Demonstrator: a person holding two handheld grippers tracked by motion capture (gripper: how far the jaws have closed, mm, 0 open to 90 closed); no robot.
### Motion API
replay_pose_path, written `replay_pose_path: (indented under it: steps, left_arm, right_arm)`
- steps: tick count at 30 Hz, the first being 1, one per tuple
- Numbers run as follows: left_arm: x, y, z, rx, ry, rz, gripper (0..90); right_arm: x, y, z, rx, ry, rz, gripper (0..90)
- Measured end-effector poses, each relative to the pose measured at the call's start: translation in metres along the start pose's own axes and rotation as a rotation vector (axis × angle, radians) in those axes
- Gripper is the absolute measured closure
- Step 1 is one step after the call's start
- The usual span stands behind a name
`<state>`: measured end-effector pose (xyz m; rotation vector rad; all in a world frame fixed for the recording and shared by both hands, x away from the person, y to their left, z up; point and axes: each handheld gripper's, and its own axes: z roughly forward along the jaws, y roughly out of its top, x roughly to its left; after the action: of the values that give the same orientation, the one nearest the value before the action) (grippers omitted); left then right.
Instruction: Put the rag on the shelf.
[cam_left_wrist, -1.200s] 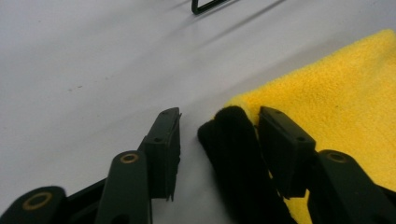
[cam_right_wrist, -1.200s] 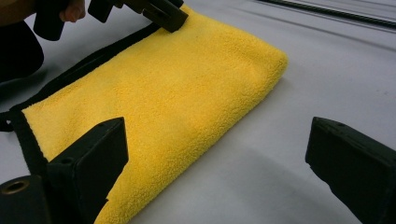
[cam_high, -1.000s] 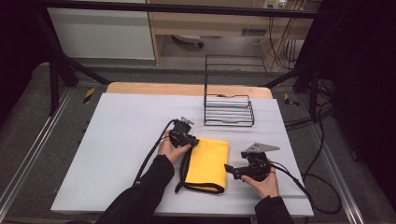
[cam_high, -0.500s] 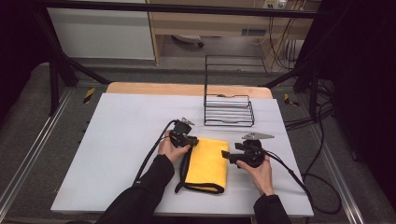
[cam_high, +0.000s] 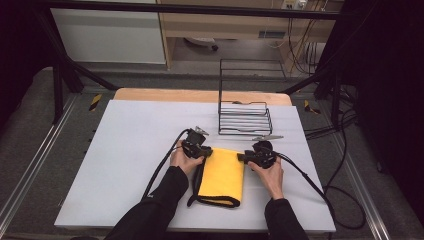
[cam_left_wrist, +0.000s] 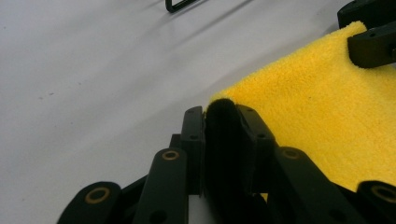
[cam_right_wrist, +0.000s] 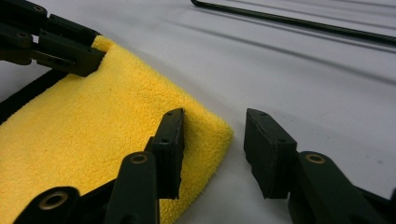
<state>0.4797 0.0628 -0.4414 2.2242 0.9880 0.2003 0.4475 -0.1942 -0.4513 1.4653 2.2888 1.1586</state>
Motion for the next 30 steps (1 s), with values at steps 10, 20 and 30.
replay_pose_path:
  steps: [10, 20, 30]
  left_arm:
    - [0.001, 0.001, 0.0, -0.001, 0.006, 0.031, 71.9]
    - [0.003, 0.001, -0.005, -0.008, -0.024, -0.007, 78.1]
    - [-0.002, 0.001, -0.035, -0.121, -0.024, 0.016, 79.2]
  right_arm:
    - [0.001, 0.001, 0.001, 0.034, 0.046, 0.092, 79.3]
    - [0.002, 0.003, -0.004, 0.019, 0.057, 0.104, 83.9]
    - [0.013, 0.009, -0.027, -0.083, 0.077, 0.048, 84.0]
